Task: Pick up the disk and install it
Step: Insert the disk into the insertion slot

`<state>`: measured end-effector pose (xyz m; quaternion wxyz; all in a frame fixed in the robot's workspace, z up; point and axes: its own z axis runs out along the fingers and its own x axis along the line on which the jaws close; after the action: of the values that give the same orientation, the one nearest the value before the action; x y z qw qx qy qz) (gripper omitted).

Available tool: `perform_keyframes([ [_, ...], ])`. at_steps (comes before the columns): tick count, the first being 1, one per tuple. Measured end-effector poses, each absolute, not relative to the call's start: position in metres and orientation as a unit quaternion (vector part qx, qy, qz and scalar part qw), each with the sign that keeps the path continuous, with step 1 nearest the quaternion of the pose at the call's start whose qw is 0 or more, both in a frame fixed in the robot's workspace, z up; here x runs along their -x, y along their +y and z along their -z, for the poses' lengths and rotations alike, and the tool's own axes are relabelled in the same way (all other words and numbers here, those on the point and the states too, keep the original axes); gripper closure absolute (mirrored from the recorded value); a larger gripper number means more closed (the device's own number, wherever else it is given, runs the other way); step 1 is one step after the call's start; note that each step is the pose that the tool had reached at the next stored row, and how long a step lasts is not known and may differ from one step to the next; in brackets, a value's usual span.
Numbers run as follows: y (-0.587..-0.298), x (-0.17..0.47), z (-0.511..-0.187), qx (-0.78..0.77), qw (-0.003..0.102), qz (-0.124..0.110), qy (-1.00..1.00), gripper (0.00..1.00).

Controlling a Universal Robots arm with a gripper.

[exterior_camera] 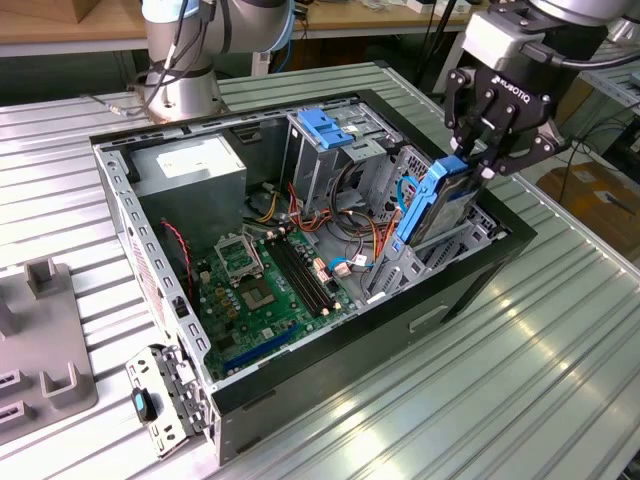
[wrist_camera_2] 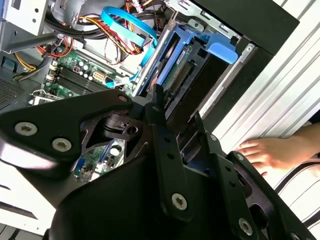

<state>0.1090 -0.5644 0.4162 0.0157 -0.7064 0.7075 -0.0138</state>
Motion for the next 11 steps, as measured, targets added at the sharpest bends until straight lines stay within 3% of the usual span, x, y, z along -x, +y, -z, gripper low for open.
perform_keyframes([
  [11,-0.564,-0.109,-0.401,0.706,0.016,0.014,0.707,0.65],
])
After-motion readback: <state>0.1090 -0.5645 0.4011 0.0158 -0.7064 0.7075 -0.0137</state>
